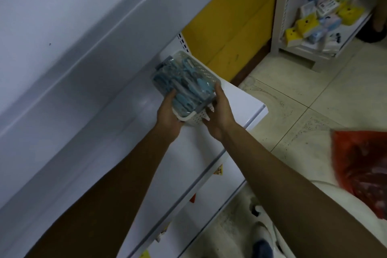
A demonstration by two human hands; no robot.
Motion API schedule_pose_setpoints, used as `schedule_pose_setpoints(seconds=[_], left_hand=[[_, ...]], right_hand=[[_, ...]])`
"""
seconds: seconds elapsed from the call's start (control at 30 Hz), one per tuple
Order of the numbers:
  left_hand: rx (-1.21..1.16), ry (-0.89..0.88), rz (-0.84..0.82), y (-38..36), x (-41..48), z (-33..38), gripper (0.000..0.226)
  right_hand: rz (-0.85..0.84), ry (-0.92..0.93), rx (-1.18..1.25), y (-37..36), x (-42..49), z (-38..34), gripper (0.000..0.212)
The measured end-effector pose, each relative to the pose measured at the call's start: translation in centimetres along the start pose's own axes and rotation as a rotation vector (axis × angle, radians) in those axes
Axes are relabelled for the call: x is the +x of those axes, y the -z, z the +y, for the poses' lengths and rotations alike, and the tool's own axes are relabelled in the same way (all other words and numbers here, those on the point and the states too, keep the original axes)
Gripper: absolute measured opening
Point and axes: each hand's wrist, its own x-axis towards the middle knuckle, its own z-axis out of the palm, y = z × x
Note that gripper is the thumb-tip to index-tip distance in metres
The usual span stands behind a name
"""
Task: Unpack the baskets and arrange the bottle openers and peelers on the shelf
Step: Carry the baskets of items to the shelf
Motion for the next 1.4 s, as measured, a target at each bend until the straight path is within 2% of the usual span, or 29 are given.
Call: schedule_pose_setpoints(seconds=[0.07, 0.13, 0.2, 0.27, 0.33, 0.4, 0.47, 0.63, 0.73, 0.87, 0.97, 1.17, 1.3, 1.4], left_hand=[[-0.007, 0.007, 0.019, 0.6, 0.3, 1.1, 0.042], [0.117, 0.087, 0.053, 0.9, 0.0, 1.6, 0.038], [0.430, 0.126, 0.115, 1.3, -1.0, 1.0, 0.046], [0.806, 0.048, 0.133, 2.3, -2.7, -0.2, 0.078], [1.153, -0.075, 0.103, 3.9, -5.1, -1.5, 0.098], [1.502, -0.192, 0.124, 6.3, -7.6, -2.2, 0.105], [1.745, -0.275, 0.176, 8.7, -10.3, -1.8, 0.106], [1.842, -0.321, 0.353, 15.4, -18.9, 0.5, 0.100], [1.842, -0.265, 0.475, 20.4, -25.3, 1.3, 0.099], [1.830, -0.208, 0.671, 27.6, -35.6, 1.7, 0.098], [1.875, -0.164, 0.826, 33.6, -45.2, 0.9, 0.098], [1.894, 0.150, 1.114, 45.0, -68.9, -4.9, 0.097], [1.721, 0.432, 1.326, 50.1, -85.6, -10.6, 0.099], [1.580, 0.570, 1.481, 51.6, -95.3, -14.6, 0.101]], right_hand=[[-0.024, -0.007, 0.005, -0.3, 0.8, -0.6, 0.036], [-0.005, 0.000, -0.076, 0.3, 1.2, -1.2, 0.031], [0.035, 0.013, -0.273, 1.1, 1.1, -1.2, 0.040], [0.085, 0.067, -0.501, 1.9, 0.2, 0.0, 0.054], [0.138, 0.103, -0.769, 2.4, -0.9, 1.8, 0.071], [0.157, 0.082, -1.117, 2.6, -1.9, 3.5, 0.087], [0.119, 0.082, -1.474, 2.2, -3.3, 4.7, 0.092], [-0.146, 0.310, -2.215, -3.7, -7.7, 8.4, 0.086], [-0.366, 0.594, -2.452, -10.1, -11.3, 12.2, 0.087], [-0.771, 1.004, -2.580, -17.9, -17.8, 19.5, 0.090], [-0.976, 1.228, -2.612, -22.0, -24.2, 26.2, 0.093], [-1.365, 1.608, -2.373, -28.0, -42.3, 42.4, 0.089], [-1.725, 1.739, -2.135, -30.3, -56.3, 53.8, 0.075], [-1.962, 1.853, -1.911, -30.2, -65.0, 61.2, 0.076]])
